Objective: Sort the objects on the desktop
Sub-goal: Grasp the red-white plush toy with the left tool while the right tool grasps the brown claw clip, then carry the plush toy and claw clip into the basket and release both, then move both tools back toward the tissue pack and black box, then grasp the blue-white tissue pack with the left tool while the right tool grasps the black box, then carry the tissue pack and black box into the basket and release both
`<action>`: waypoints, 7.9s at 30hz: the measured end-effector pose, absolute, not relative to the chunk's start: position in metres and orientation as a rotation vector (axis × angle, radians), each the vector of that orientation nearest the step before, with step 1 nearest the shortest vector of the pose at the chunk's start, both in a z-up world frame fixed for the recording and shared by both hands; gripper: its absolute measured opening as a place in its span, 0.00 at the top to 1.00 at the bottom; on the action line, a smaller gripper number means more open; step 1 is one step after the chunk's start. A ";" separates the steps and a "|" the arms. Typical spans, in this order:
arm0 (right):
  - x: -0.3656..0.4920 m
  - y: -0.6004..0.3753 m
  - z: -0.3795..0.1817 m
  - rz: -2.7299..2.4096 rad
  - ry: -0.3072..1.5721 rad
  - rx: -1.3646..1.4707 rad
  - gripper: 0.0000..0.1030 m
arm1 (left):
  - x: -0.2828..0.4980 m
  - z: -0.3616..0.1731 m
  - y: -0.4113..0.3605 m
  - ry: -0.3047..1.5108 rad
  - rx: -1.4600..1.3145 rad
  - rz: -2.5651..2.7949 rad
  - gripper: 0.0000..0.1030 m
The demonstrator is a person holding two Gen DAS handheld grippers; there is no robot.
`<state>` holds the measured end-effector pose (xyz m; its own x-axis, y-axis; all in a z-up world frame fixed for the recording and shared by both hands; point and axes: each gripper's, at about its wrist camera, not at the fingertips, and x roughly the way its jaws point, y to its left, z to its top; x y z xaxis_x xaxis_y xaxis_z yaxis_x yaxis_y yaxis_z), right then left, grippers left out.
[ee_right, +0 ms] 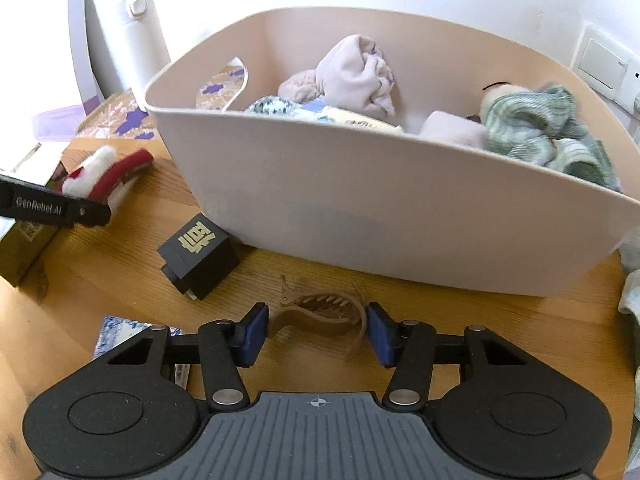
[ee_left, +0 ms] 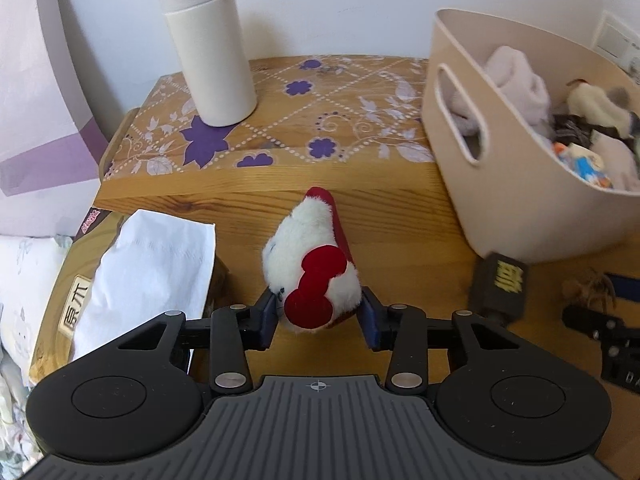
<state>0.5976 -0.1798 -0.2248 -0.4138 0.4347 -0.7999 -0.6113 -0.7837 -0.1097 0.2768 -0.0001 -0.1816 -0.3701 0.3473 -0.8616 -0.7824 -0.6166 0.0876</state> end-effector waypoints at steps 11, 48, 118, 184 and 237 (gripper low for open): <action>0.649 -0.189 -0.177 2.318 0.236 -1.126 0.52 | 0.315 -0.139 -0.024 0.647 -0.985 1.988 0.59; 0.697 -0.106 -0.019 2.374 -0.116 -0.607 0.52 | 0.391 -0.010 0.093 0.615 -0.513 1.805 0.59; 0.651 -0.201 -0.141 2.559 -0.119 -1.084 0.00 | 0.344 -0.182 0.003 1.075 -0.716 1.185 0.31; 0.505 -0.236 -0.253 2.148 0.397 -1.052 0.33 | 0.238 -0.216 0.049 0.924 -0.796 1.306 0.33; 0.666 -0.126 -0.028 2.373 0.003 -0.597 0.71 | 0.384 -0.027 0.066 0.676 -0.426 1.156 0.55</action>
<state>0.6659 -0.1264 -0.0276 -0.6630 0.6201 -0.4193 -0.6212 -0.7684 -0.1541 0.3839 0.0664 -0.0270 0.2418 0.6893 -0.6829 -0.9332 0.3581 0.0311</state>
